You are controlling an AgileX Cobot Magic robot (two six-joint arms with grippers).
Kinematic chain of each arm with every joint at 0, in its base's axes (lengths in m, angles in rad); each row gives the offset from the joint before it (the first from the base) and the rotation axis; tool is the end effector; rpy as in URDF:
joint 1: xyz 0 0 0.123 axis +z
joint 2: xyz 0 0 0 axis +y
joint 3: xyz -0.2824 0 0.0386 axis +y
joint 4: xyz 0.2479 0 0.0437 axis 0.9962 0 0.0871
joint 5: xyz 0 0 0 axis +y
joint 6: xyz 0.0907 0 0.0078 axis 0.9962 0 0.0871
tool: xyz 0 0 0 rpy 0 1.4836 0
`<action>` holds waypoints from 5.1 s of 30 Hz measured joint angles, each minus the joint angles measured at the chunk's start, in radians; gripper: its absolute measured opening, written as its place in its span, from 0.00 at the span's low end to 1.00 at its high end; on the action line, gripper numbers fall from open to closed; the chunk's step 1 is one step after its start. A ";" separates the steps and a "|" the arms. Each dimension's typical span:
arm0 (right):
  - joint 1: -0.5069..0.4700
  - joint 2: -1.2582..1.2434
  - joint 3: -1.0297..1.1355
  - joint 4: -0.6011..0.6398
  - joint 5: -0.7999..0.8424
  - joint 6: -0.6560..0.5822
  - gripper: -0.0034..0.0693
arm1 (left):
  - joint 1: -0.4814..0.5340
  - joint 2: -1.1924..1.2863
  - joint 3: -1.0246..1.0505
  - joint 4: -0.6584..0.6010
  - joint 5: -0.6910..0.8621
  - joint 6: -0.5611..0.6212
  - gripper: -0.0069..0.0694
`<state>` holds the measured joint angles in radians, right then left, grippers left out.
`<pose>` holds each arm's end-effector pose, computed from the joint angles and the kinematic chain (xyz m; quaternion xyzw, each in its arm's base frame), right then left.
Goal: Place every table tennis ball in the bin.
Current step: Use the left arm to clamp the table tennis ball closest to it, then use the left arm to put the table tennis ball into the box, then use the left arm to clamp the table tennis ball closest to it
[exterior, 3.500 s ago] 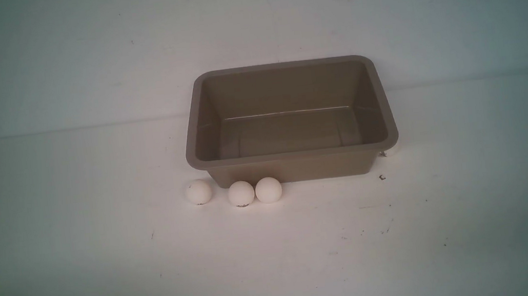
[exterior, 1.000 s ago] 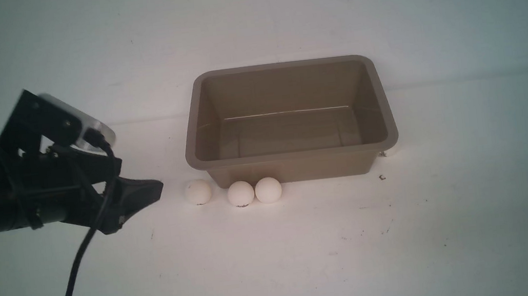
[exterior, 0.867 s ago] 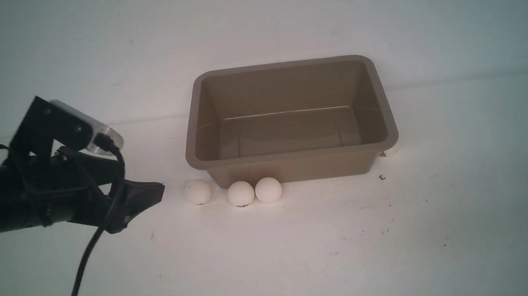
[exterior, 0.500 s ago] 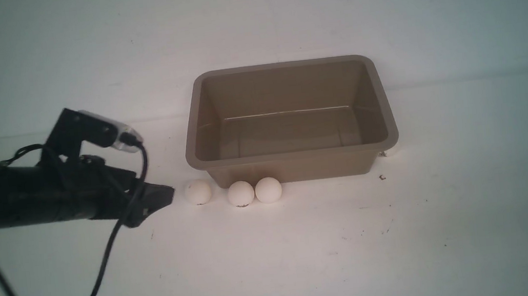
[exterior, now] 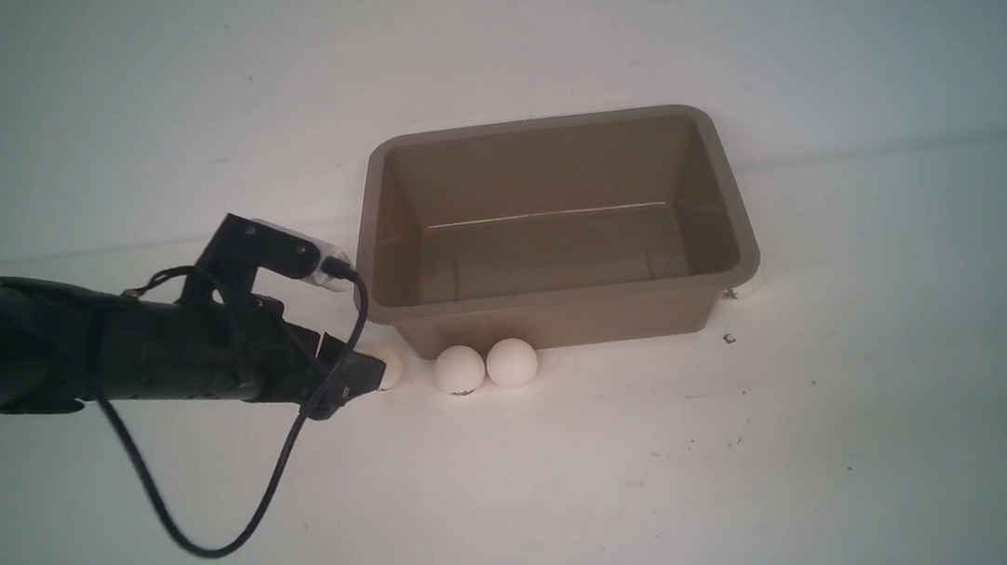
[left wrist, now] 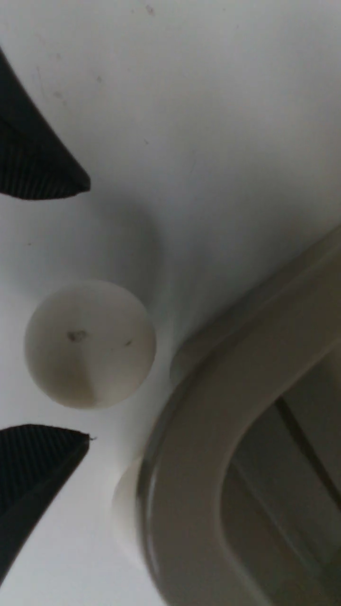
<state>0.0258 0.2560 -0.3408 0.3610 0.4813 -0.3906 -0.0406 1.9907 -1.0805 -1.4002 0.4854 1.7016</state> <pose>0.0657 0.0166 0.2712 -0.0864 0.7937 0.0531 0.5997 0.3844 -0.0576 0.1323 0.2415 0.8904 -0.1774 0.3425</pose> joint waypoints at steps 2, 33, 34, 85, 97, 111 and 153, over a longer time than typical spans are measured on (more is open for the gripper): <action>0.000 0.000 0.000 0.000 0.000 0.000 0.41 | 0.000 0.007 -0.001 -0.016 0.000 0.016 0.85; 0.000 0.000 0.000 0.000 0.000 0.000 0.41 | -0.001 0.069 -0.003 -0.271 0.021 0.254 0.79; 0.000 0.000 0.000 0.000 0.000 0.000 0.41 | -0.001 0.069 -0.003 -0.271 0.013 0.253 0.76; 0.000 0.000 0.000 0.003 -0.009 0.000 0.41 | -0.142 0.064 -0.311 -0.130 0.133 0.099 0.68; 0.000 0.000 0.000 0.003 -0.001 0.000 0.41 | -0.127 -0.144 -0.311 0.300 0.139 -0.392 0.73; 0.000 0.000 0.000 0.003 0.001 0.001 0.41 | -0.092 -0.266 -0.311 0.687 0.253 -0.833 0.73; 0.000 0.000 0.000 0.003 -0.007 0.012 0.41 | -0.120 -0.331 -0.317 0.946 0.633 -1.008 0.36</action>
<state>0.0258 0.2560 -0.3408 0.3640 0.4742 -0.3782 -0.1606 1.6602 -1.3978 -0.4539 1.1185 0.6936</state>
